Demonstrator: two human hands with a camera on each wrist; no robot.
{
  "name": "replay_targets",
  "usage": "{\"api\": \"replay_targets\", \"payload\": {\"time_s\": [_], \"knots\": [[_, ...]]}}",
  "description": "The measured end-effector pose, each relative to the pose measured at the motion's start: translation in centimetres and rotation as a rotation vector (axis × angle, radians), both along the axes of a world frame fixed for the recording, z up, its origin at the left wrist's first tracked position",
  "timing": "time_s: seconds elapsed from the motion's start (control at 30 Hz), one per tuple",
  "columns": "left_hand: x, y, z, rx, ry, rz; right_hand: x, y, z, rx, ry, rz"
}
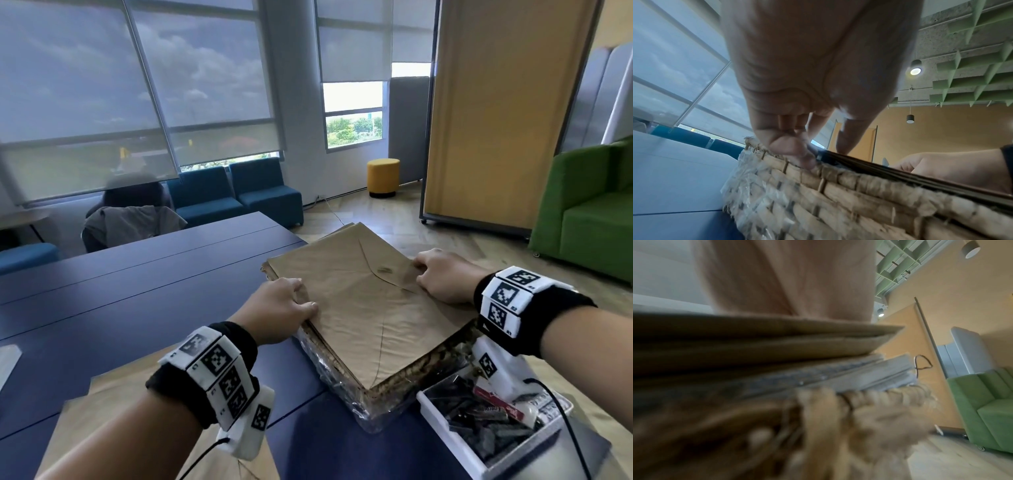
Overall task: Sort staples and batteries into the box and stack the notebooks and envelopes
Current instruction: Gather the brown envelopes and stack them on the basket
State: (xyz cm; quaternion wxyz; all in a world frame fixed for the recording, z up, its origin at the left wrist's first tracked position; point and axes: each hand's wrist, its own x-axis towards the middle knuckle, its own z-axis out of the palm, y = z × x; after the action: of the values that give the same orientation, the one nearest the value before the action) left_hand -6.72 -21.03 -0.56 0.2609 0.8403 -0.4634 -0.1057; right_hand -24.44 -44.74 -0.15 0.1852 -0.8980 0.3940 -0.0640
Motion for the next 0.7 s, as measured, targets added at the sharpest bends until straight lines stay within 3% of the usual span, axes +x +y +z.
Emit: {"api": "replay_targets", "payload": {"time_s": [0.23, 0.33, 0.53, 0.7], "knots": [[1.1, 0.6, 0.1, -0.004, 0.014, -0.016, 0.1, 1.9, 1.0, -0.075, 0.055, -0.077], [1.7, 1.6, 0.1, -0.061, 0.004, -0.006, 0.5, 3.4, 1.9, -0.091, -0.071, -0.065], [2.5, 6.5, 0.7, -0.209, -0.018, 0.057, 2.5, 8.7, 4.0, -0.114, -0.416, 0.123], [4.8, 13.5, -1.4, -0.152, 0.013, 0.229, 5.3, 15.2, 5.4, -0.064, -0.543, 0.366]]}}
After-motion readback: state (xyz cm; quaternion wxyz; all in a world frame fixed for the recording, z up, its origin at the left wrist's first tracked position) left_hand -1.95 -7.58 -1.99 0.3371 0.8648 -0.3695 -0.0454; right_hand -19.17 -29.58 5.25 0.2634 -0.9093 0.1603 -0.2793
